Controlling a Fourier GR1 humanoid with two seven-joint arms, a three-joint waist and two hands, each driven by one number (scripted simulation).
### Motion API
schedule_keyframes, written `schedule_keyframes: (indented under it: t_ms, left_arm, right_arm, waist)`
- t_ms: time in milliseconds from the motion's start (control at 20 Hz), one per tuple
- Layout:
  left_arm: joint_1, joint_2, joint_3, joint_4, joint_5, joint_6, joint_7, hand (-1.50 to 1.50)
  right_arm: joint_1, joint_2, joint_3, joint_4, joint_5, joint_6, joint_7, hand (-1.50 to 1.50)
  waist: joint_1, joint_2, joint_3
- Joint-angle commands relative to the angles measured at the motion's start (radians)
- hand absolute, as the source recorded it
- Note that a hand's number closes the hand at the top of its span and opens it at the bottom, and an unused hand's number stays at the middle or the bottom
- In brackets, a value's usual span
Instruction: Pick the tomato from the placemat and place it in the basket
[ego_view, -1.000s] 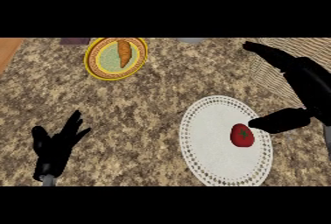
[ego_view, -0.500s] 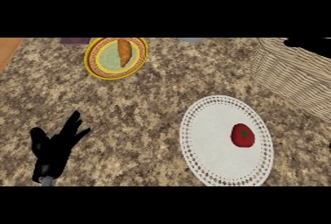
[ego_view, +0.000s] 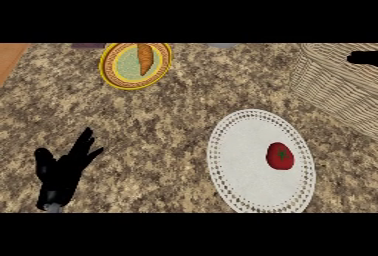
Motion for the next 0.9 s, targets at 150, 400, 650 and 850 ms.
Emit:
schedule_keyframes:
  t_ms: [150, 400, 650, 850]
  left_arm:
    - [0.019, 0.006, -0.023, 0.052, -0.026, 0.016, 0.117, 0.0]
    - [0.042, 0.012, -0.017, 0.034, -0.01, -0.028, 0.111, 0.0]
    - [0.05, -0.062, -0.048, 0.056, -0.066, 0.032, 0.062, 0.0]
    - [0.082, -0.015, -0.008, 0.063, -0.023, -0.044, 0.054, 0.0]
  right_arm:
    - [0.058, 0.054, 0.004, -0.044, -0.003, -0.039, 0.055, -1.5]
    - [0.129, 0.162, 0.038, -0.078, 0.129, -0.092, 0.026, -1.5]
    - [0.213, 0.236, 0.08, -0.14, 0.268, -0.116, -0.008, -1.5]
    - [0.263, 0.232, 0.106, -0.078, 0.381, -0.085, -0.088, -1.5]
  waist:
    - [0.011, 0.013, -0.006]
    - [0.023, 0.015, -0.006]
    - [0.018, 0.015, -0.006]
    - [0.023, 0.016, -0.005]
